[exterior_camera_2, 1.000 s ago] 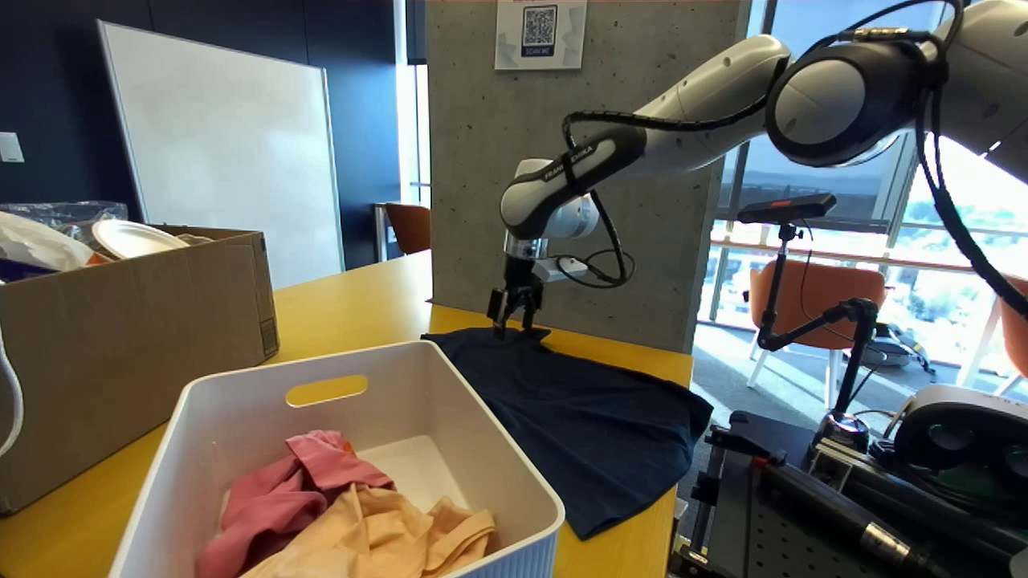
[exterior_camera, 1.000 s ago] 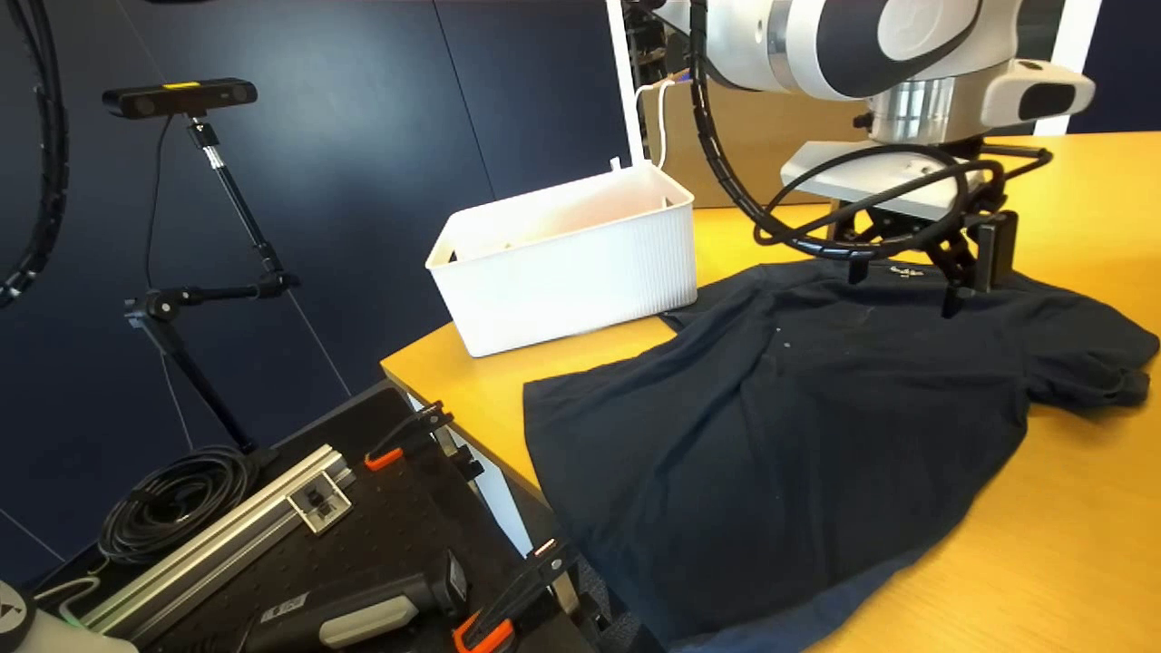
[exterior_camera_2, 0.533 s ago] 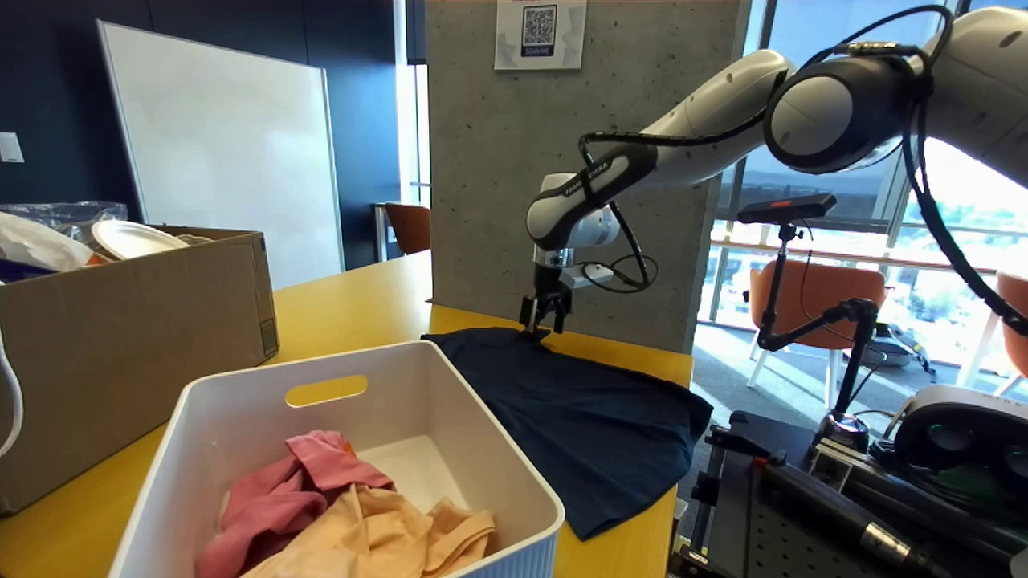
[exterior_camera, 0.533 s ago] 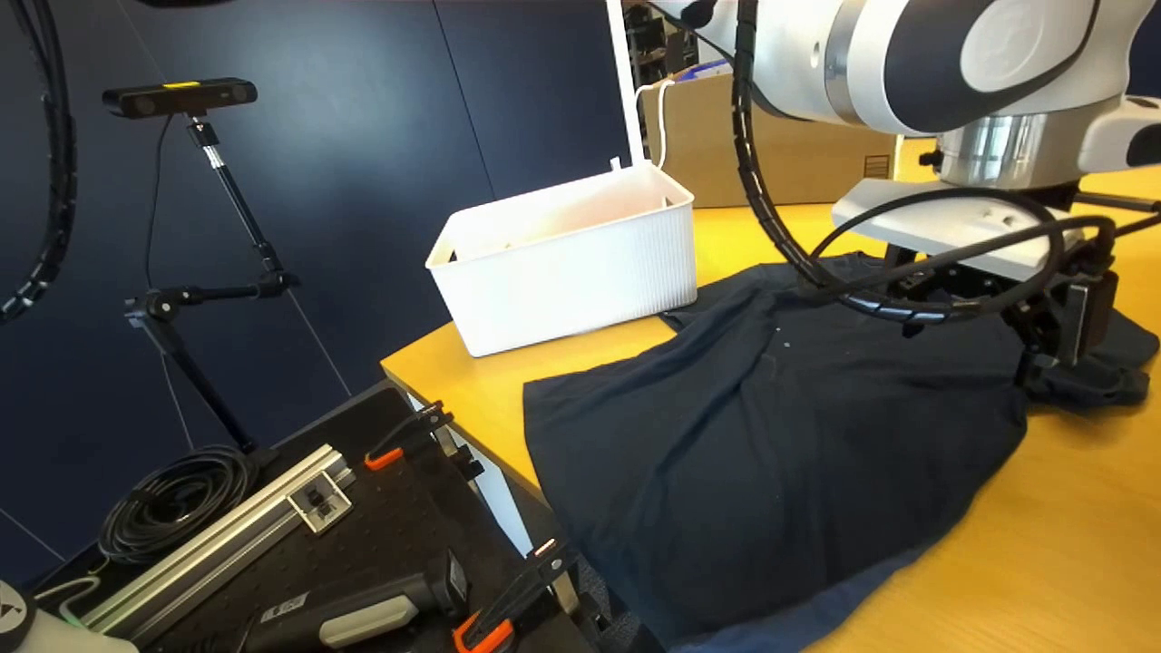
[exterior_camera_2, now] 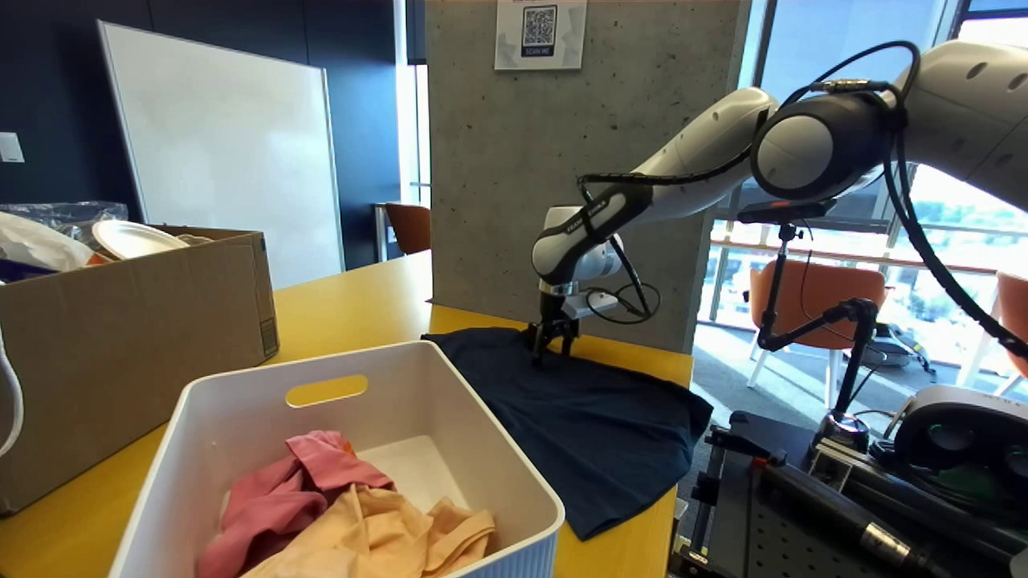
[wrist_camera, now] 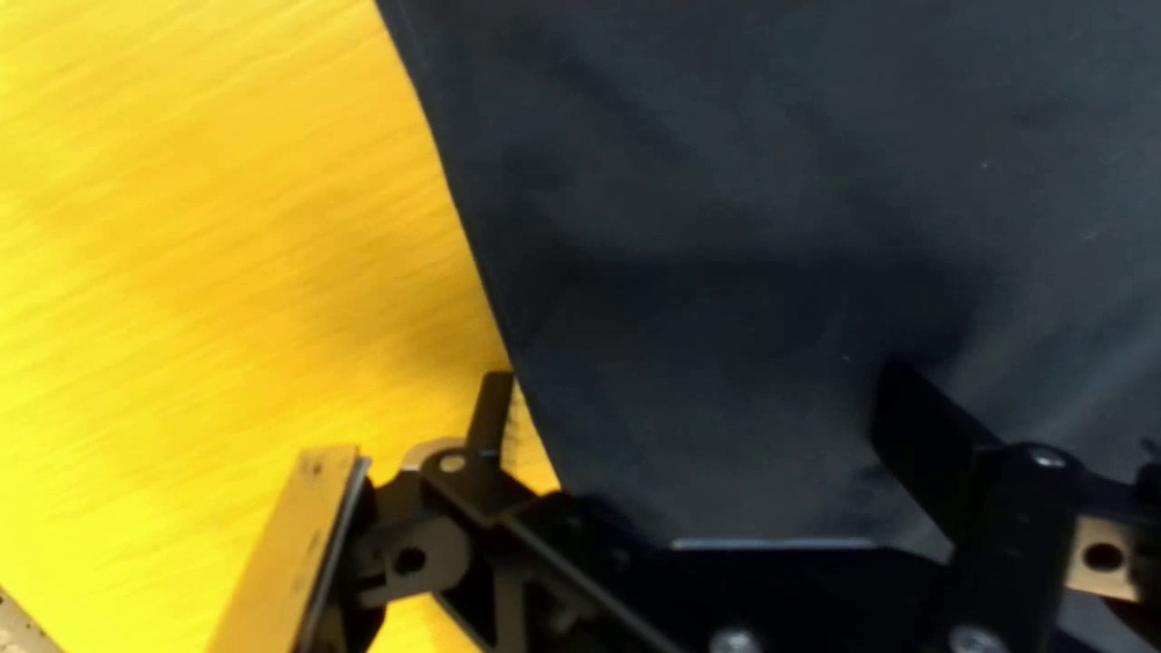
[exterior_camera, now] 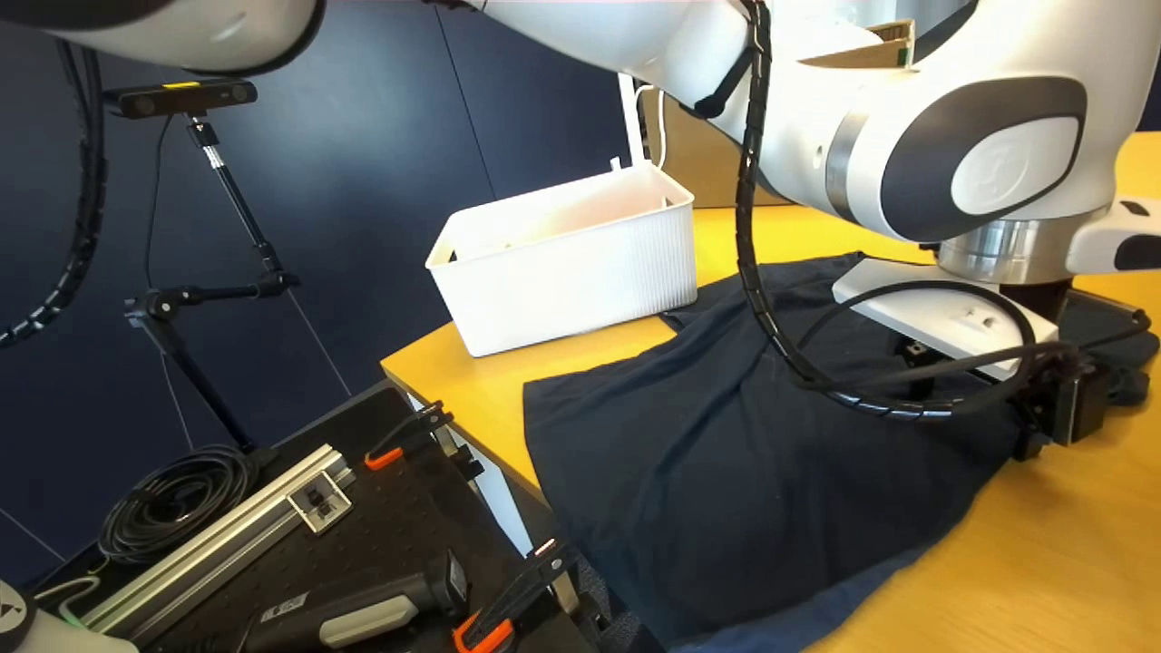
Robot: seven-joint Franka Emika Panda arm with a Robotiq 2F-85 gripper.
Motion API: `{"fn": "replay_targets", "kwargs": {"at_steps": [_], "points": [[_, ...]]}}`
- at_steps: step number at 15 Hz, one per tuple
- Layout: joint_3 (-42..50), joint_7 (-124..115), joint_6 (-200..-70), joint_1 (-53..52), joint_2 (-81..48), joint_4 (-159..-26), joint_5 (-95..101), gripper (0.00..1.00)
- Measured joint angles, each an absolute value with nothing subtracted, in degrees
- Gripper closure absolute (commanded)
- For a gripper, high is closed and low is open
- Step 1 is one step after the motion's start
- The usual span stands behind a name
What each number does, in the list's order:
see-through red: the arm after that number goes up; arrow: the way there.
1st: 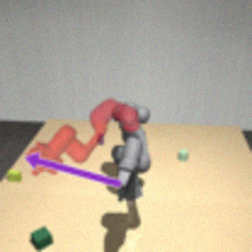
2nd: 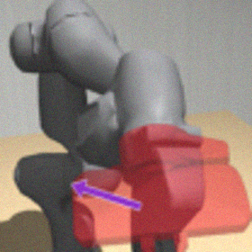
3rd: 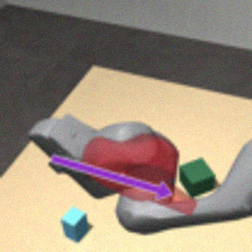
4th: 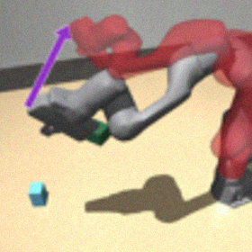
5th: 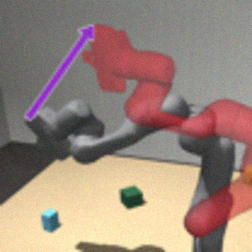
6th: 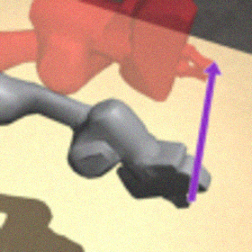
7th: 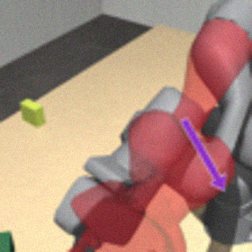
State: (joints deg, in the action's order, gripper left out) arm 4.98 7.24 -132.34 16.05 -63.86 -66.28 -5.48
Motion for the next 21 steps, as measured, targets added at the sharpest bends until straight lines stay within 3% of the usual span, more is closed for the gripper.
{"fn": "replay_targets", "kwargs": {"at_steps": [1,3,11,12,21], "points": [[5.1,6.8,-132.7,16.0,-63.9,-66.3,-5.5,0.23],[5.2,6.2,-132.8,16.0,-63.9,-66.1,-5.5,0.34],[5.2,5.1,-132.8,15.9,-63.9,-64.6,-5.5,0.96],[5.2,5.0,-132.8,15.8,-63.9,-64.5,-5.5,1.00],[6.0,4.1,-133.0,15.7,-63.5,-63.6,-5.4,0.99]]}}
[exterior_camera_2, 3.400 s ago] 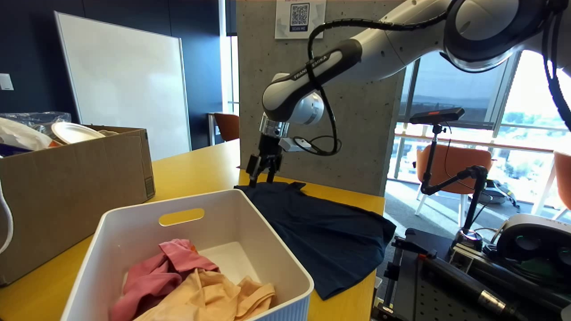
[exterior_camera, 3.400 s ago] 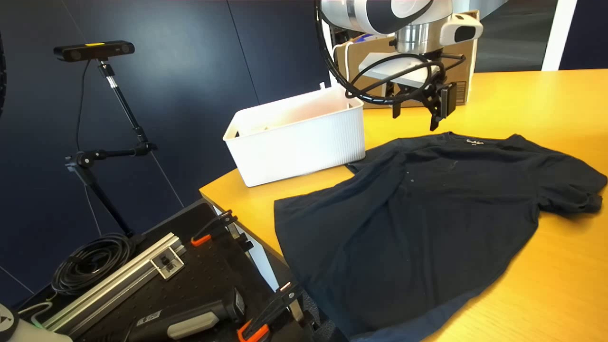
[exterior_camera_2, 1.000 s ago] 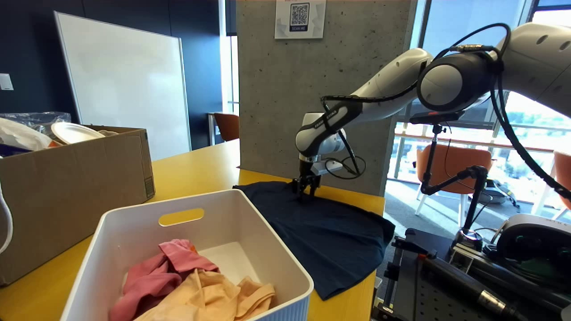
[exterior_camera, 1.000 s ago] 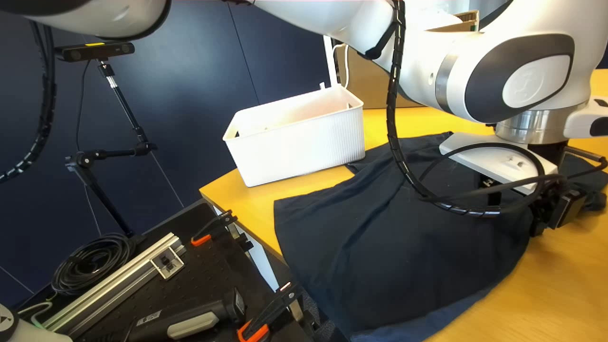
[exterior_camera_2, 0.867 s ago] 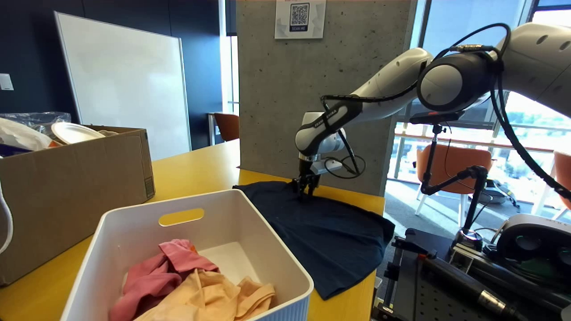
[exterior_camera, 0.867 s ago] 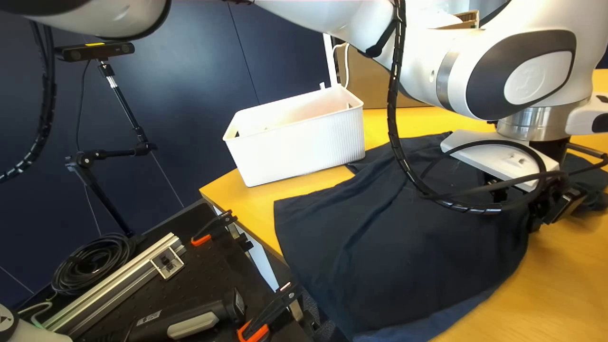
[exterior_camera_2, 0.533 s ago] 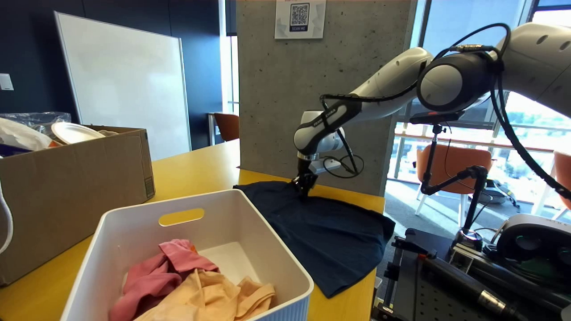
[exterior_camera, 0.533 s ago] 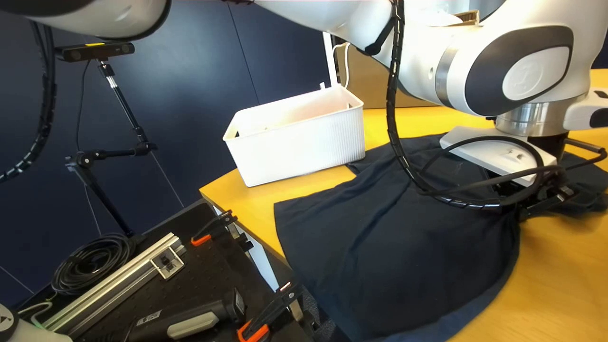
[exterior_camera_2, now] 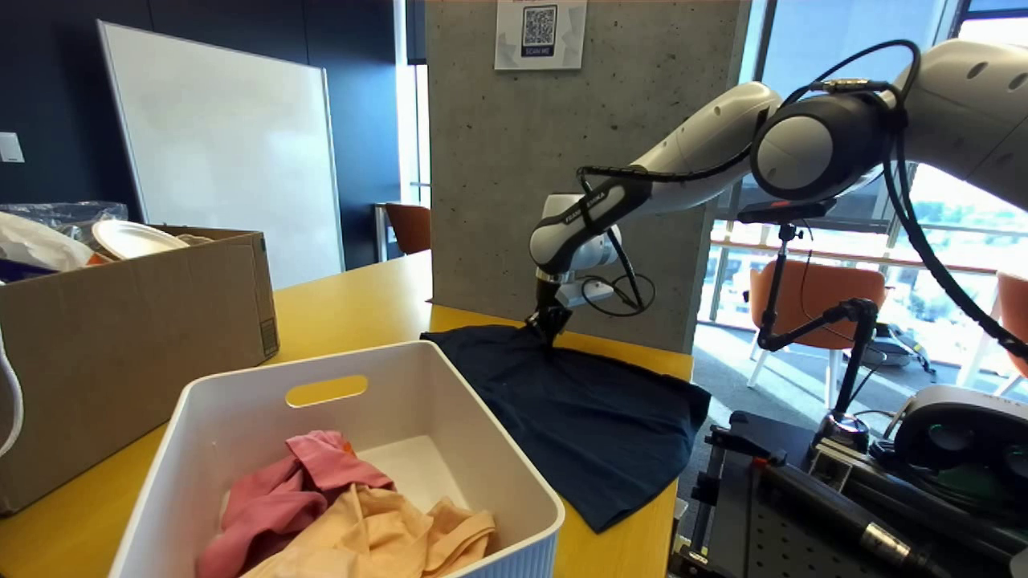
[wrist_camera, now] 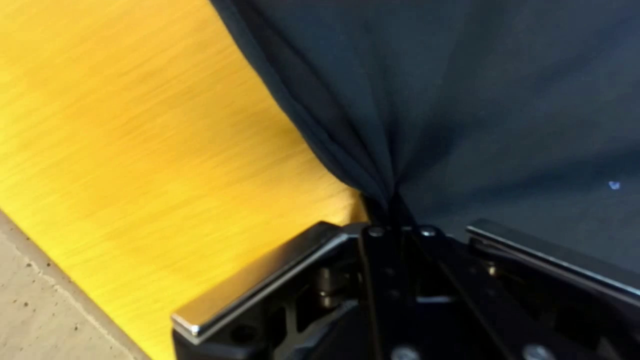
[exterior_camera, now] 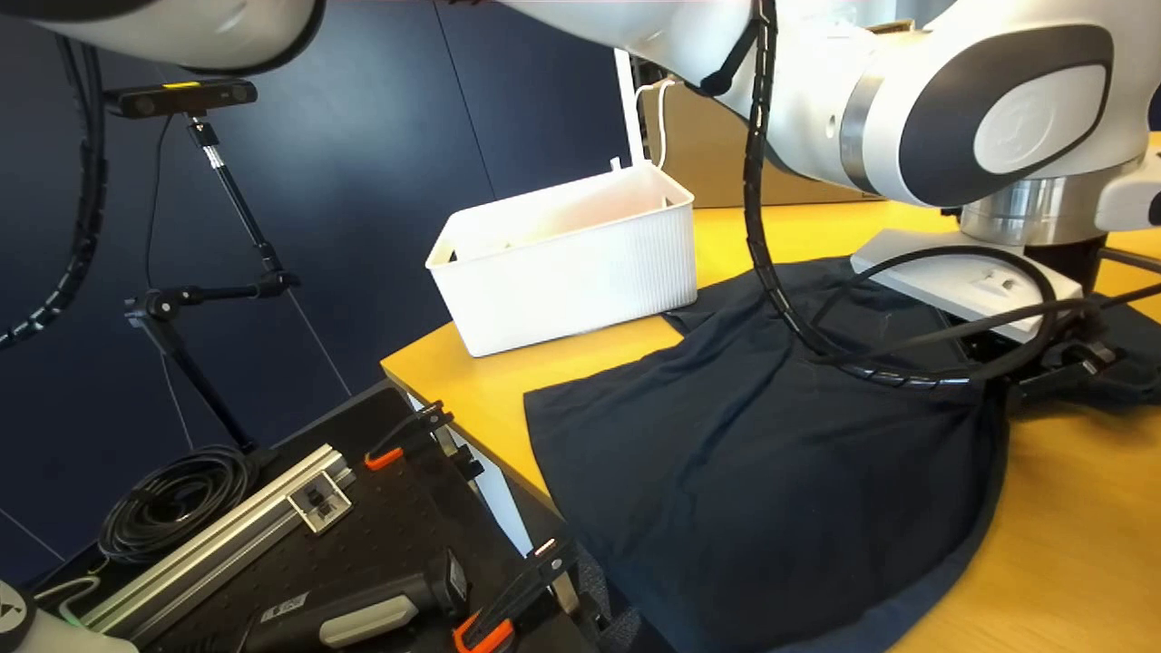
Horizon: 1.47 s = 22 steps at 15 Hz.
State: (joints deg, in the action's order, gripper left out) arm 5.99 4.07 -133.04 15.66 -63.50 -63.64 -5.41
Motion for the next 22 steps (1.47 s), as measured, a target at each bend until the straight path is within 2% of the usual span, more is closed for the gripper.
{"fn": "replay_targets", "kwargs": {"at_steps": [6,17,22], "points": [[8.0,3.7,-133.8,14.0,-58.6,-63.2,-4.3,0.99],[7.7,0.8,-131.9,2.0,-54.0,-58.0,3.0,0.99],[7.7,0.8,-131.9,2.3,-53.8,-57.5,3.1,0.99]]}}
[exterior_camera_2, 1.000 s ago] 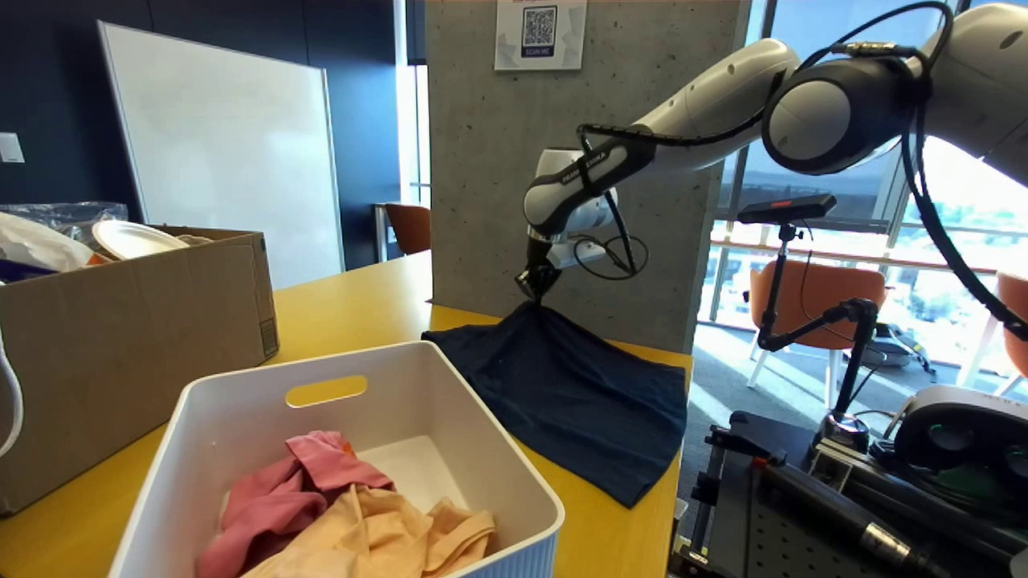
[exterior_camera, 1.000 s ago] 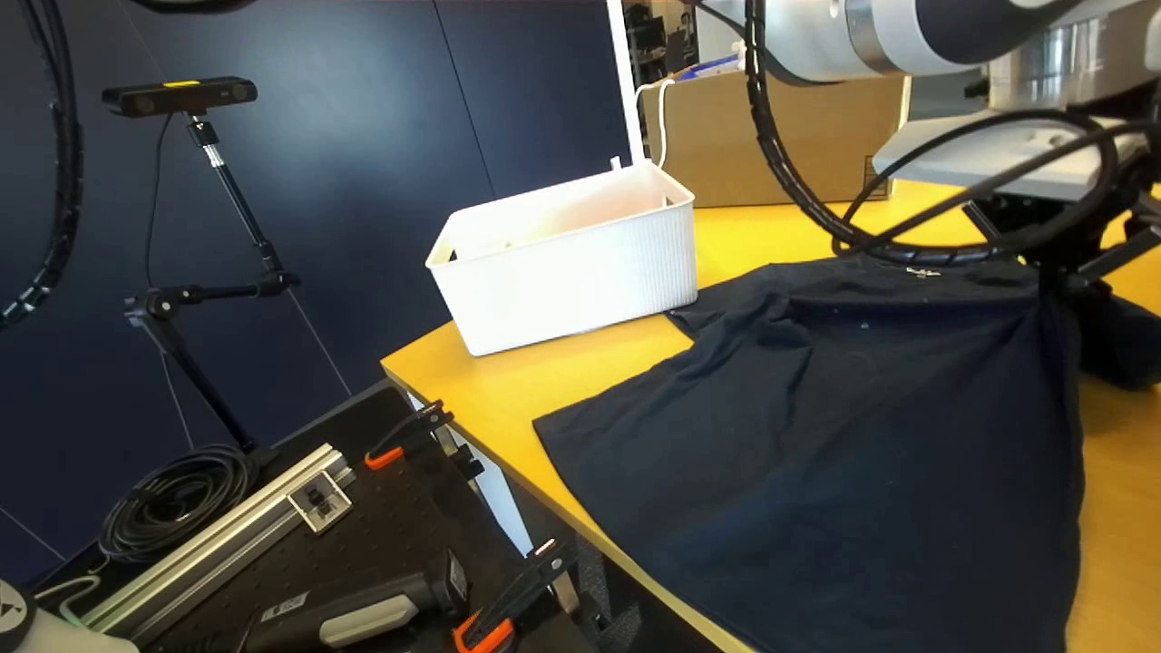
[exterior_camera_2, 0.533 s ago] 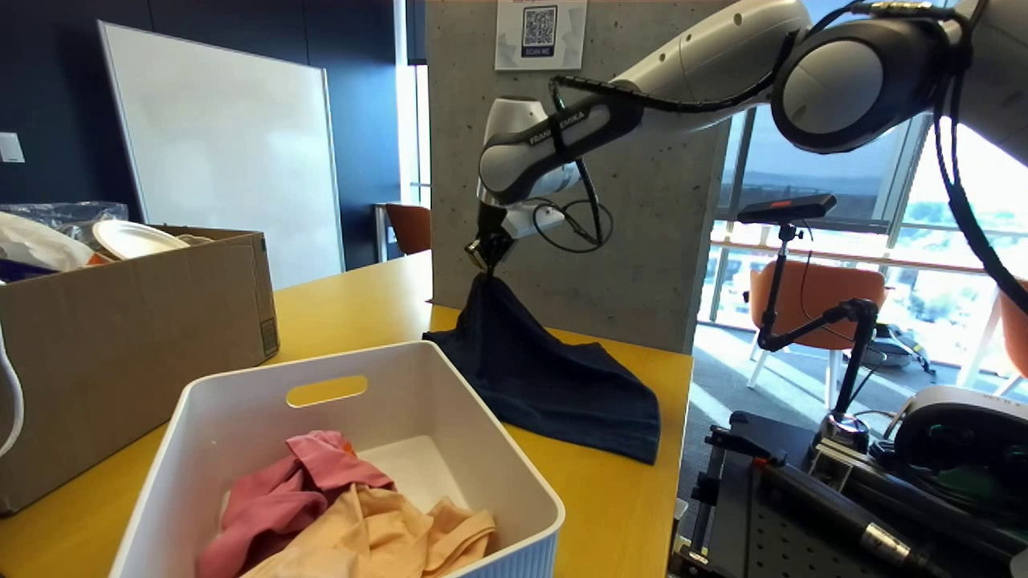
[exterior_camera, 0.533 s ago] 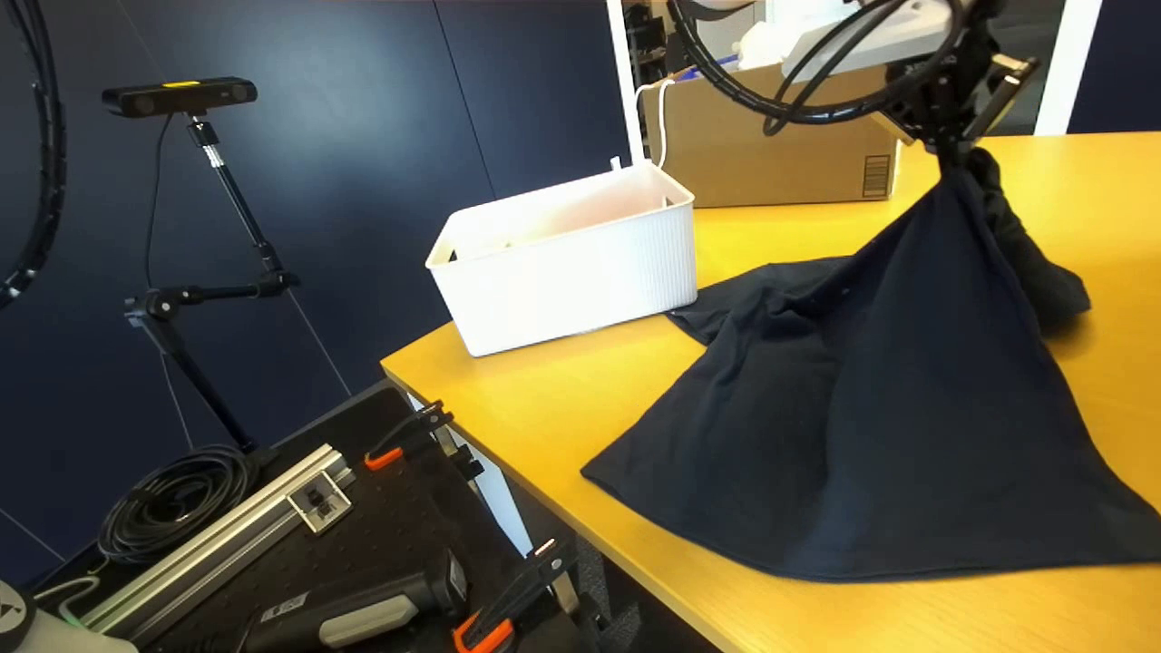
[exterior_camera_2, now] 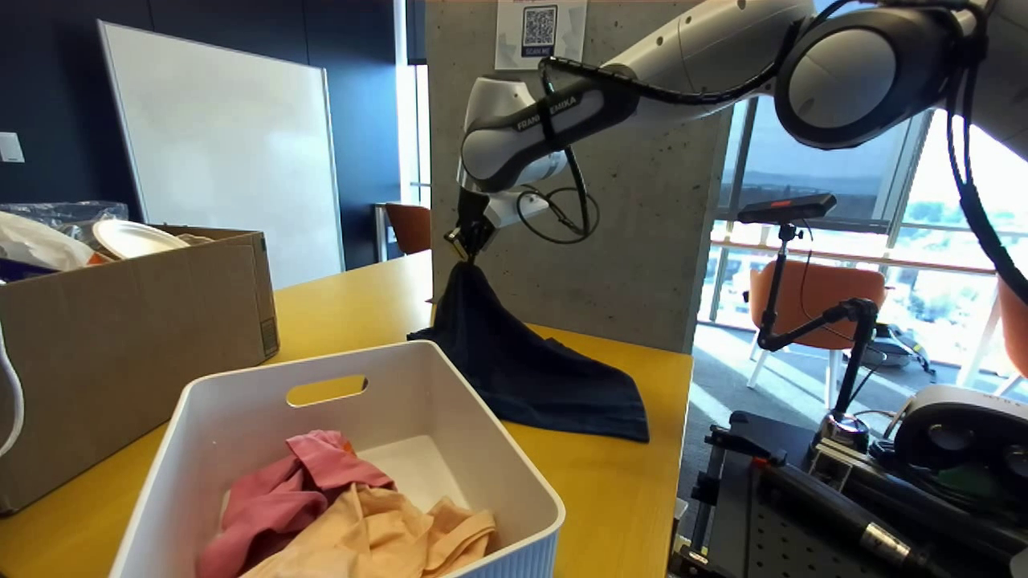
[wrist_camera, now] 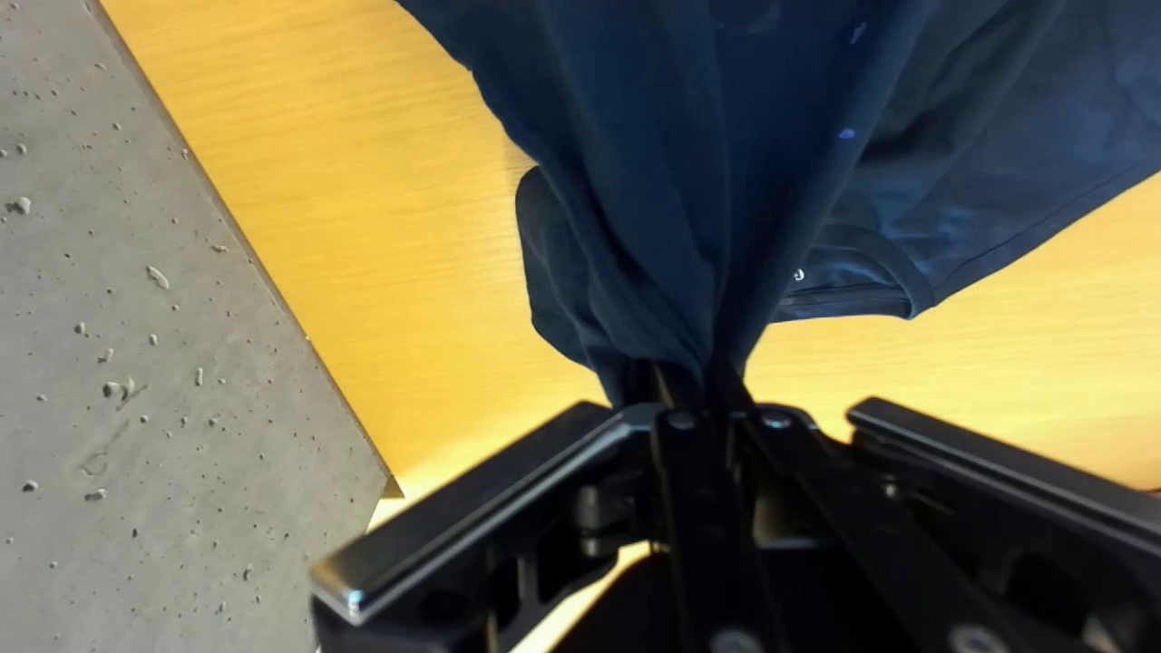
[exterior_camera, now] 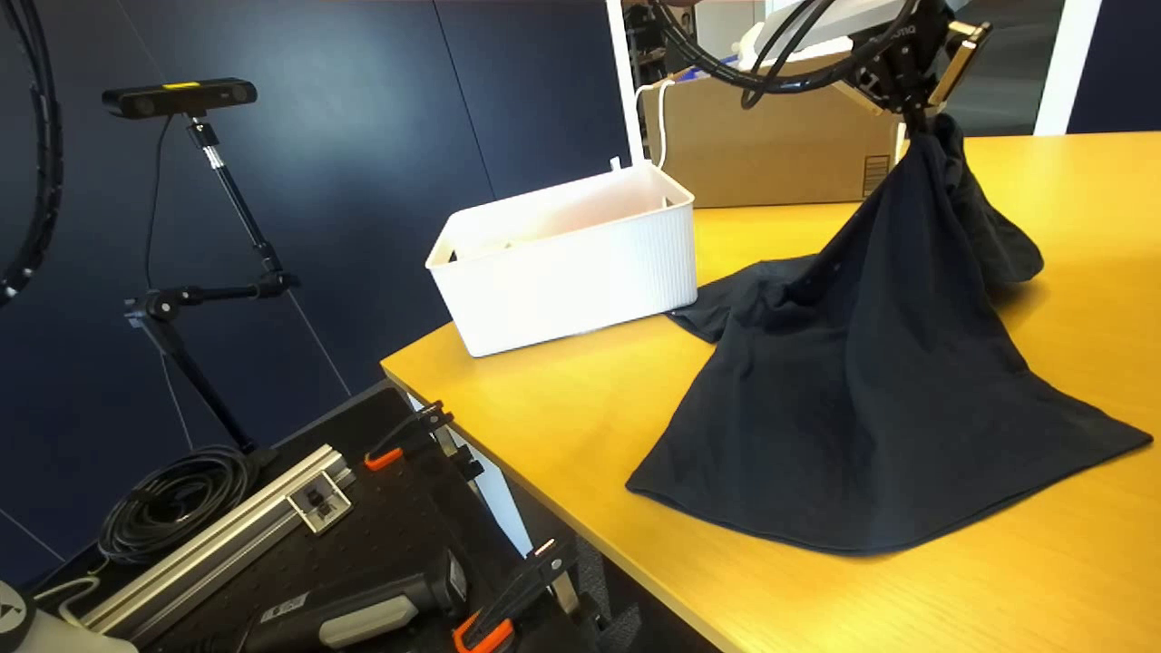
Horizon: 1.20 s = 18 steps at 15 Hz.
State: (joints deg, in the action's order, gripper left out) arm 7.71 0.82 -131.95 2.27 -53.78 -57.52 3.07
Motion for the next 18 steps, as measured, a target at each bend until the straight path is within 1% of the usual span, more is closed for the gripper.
{"fn": "replay_targets", "kwargs": {"at_steps": [6,11,14,18], "points": [[6.6,1.7,-132.0,2.7,-53.7,-57.5,3.1,0.99],[0.0,7.1,-131.5,2.6,-51.4,-60.2,2.0,0.99],[-3.3,10.6,-127.5,2.8,-48.6,-64.0,-0.6,0.99],[-3.7,12.9,-121.3,3.8,-47.0,-68.5,-2.8,0.99]]}}
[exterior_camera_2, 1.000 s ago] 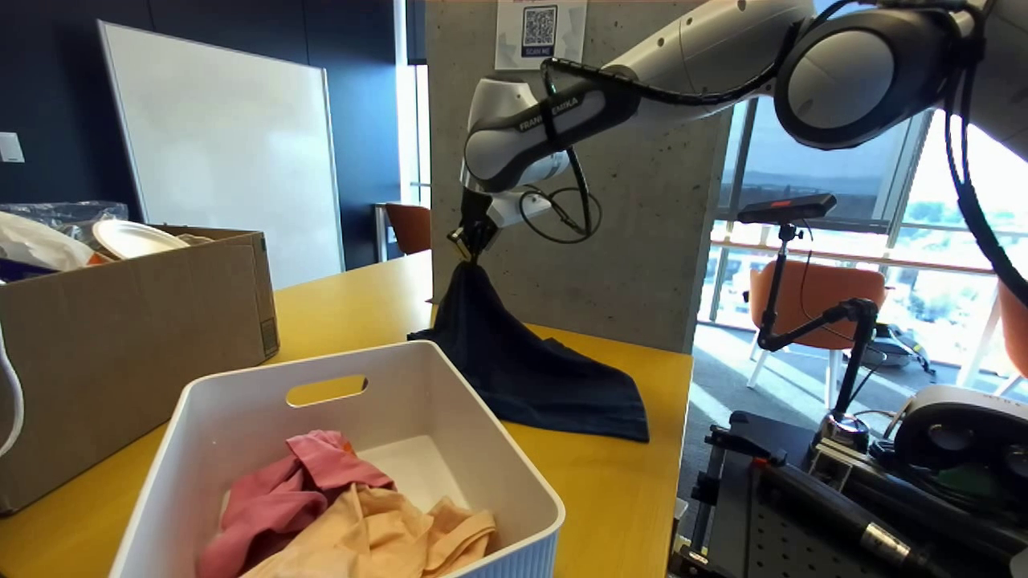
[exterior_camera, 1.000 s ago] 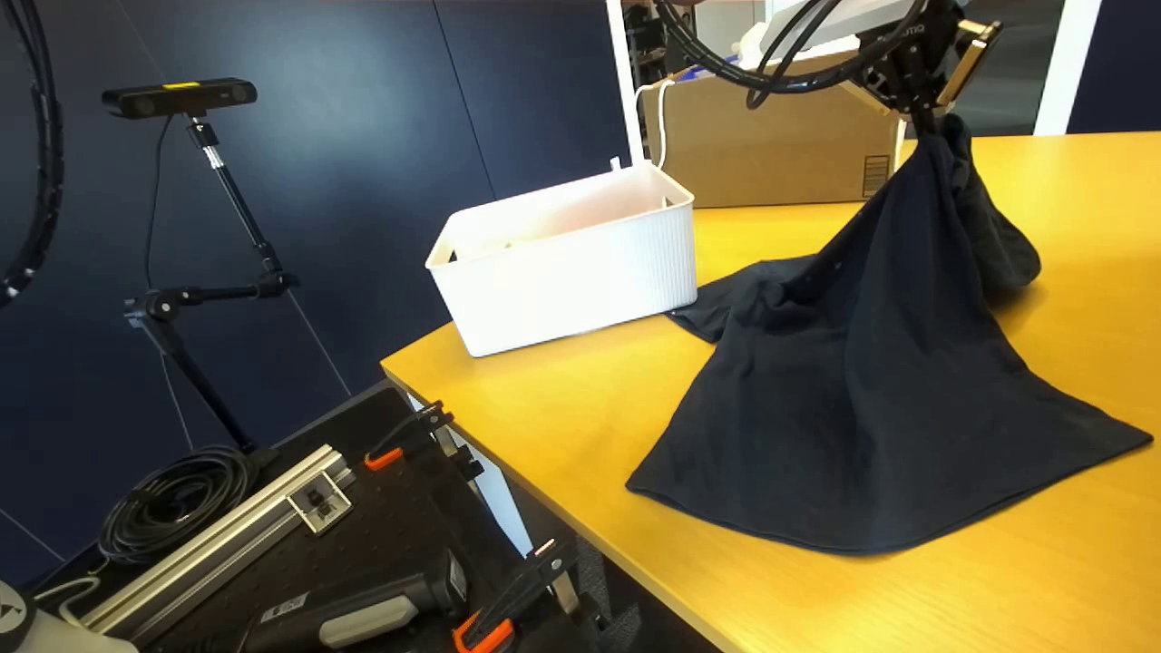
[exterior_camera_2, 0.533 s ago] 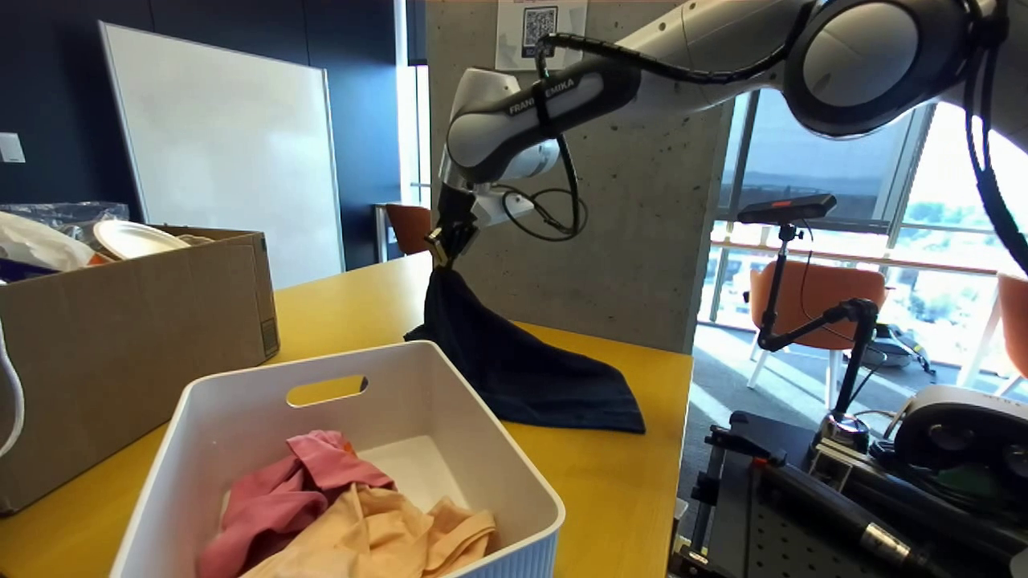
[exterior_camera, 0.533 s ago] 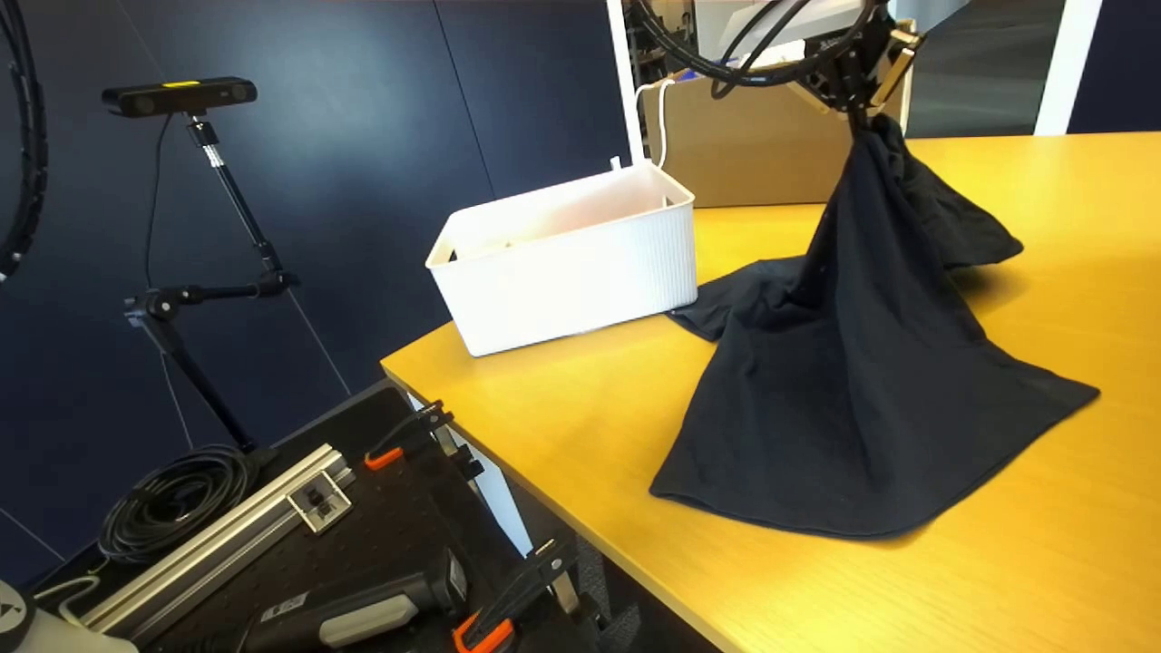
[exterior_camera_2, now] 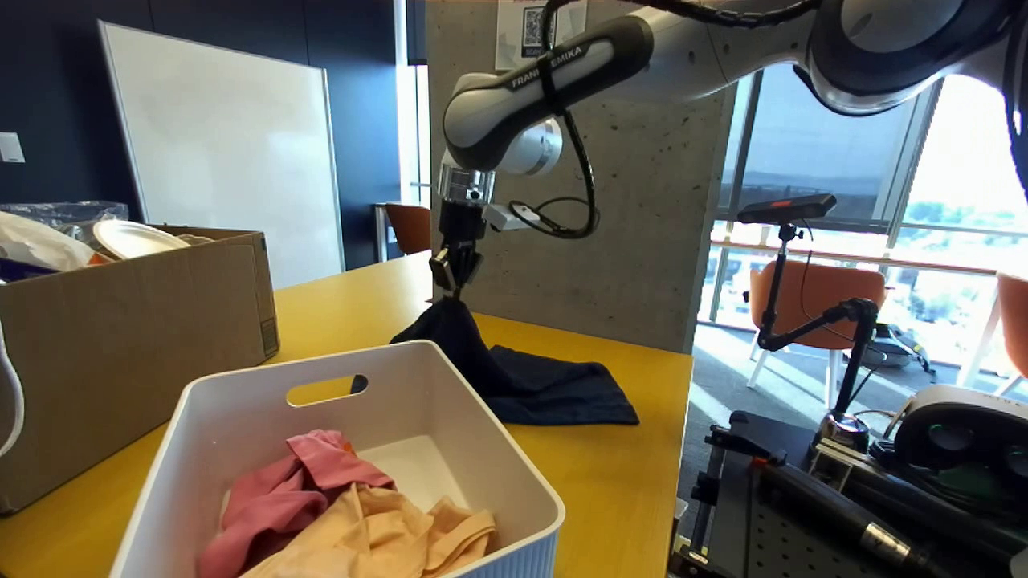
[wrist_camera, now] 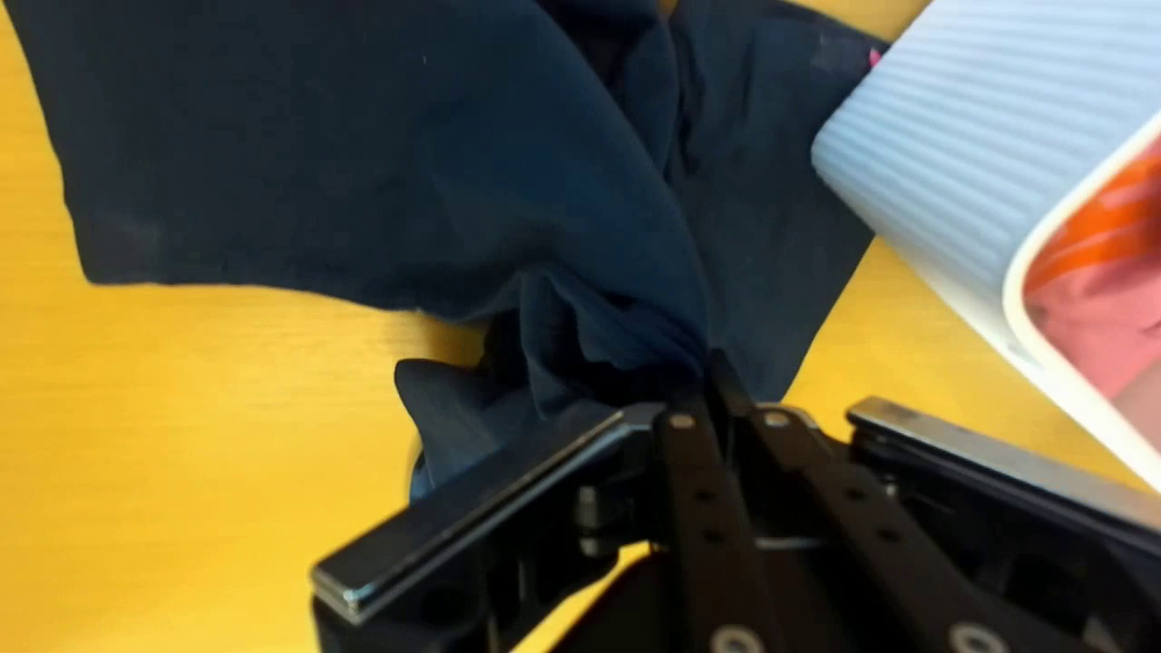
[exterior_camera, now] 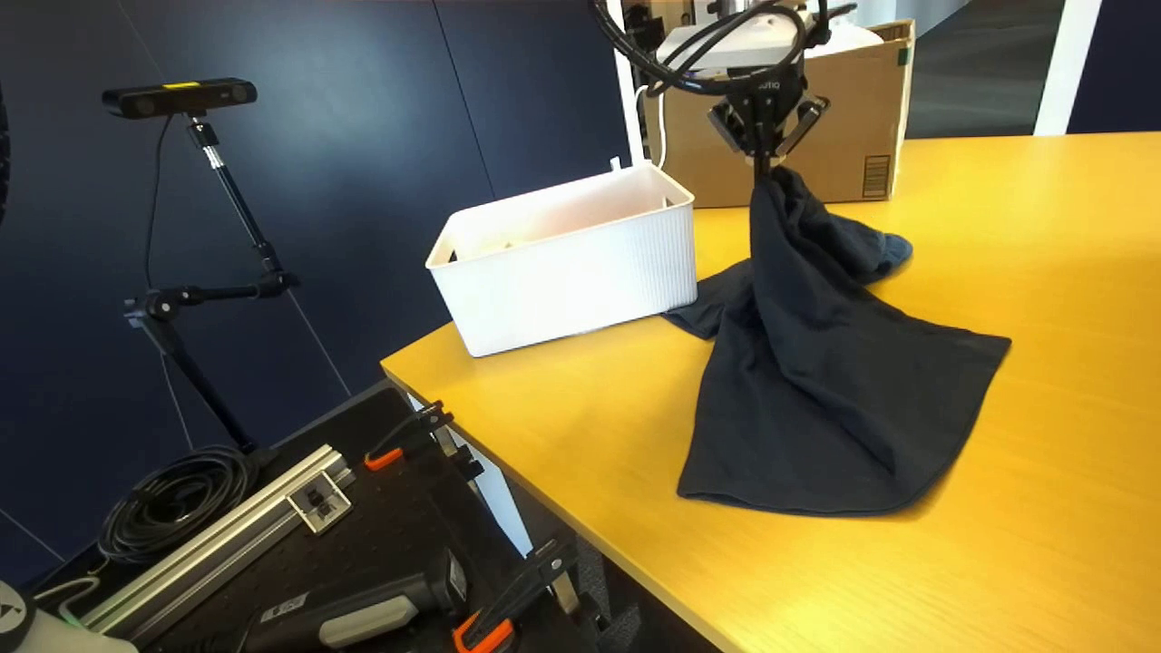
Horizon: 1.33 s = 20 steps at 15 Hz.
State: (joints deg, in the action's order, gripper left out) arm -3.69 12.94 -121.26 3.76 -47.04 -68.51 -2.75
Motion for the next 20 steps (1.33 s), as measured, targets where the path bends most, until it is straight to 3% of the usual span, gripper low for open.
{"fn": "replay_targets", "kwargs": {"at_steps": [10,11,12,20], "points": [[-7.5,23.1,-112.9,6.4,-55.4,-66.2,-6.7,0.99],[-7.7,23.3,-111.8,6.3,-56.8,-64.9,-6.7,0.70],[-7.8,23.4,-111.0,6.3,-58.1,-63.7,-6.7,0.69],[-7.0,21.0,-109.2,6.5,-59.4,-59.5,-6.7,0.12]]}}
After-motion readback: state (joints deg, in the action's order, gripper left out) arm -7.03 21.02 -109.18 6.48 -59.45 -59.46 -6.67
